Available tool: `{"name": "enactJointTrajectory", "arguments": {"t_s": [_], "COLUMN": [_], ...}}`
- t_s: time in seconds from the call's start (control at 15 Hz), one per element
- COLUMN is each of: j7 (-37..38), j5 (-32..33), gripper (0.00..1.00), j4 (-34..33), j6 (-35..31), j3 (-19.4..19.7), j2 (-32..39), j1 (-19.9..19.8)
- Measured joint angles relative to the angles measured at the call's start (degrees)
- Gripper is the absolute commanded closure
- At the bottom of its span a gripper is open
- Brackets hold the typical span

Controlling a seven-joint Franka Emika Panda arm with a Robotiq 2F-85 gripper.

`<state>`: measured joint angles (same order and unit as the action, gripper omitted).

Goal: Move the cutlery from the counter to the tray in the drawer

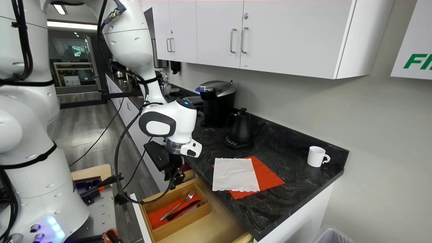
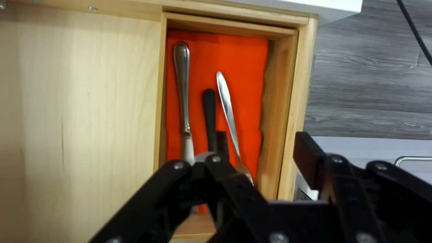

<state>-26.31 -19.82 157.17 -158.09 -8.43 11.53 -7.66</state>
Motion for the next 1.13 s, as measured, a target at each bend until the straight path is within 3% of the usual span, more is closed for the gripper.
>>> {"name": "enactJointTrajectory", "arguments": {"t_s": [0.2, 0.27, 0.4, 1.13], "j7": [0.0, 0.1, 0.1, 0.1], "j5": [0.6, 1.6, 1.7, 1.7], "gripper": [0.01, 0.15, 0.02, 0.01], "j4": [-0.4, -0.7, -0.9, -0.9], "j6": [0.0, 0.0, 0.0, 0.0], "j3": [0.4, 0.8, 0.9, 0.7], "j2": [0.0, 0.0, 0.2, 0.4], "j1": [0.0, 0.0, 0.0, 0.0]}}
